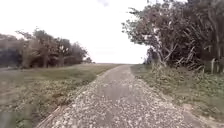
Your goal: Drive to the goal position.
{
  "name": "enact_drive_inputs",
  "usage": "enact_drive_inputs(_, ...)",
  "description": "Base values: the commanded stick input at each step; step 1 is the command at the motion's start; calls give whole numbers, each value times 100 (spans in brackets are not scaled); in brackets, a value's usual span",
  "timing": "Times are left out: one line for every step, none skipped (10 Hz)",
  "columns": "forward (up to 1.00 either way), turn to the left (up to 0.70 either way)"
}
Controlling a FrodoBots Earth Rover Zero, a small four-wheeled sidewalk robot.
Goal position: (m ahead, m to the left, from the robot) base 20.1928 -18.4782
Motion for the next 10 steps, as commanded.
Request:
enact_drive_inputs(100, -1)
enact_drive_inputs(100, -1)
enact_drive_inputs(100, -1)
enact_drive_inputs(100, -1)
enact_drive_inputs(100, -1)
enact_drive_inputs(100, -1)
enact_drive_inputs(100, -1)
enact_drive_inputs(100, -3)
enact_drive_inputs(100, -8)
enact_drive_inputs(100, -17)
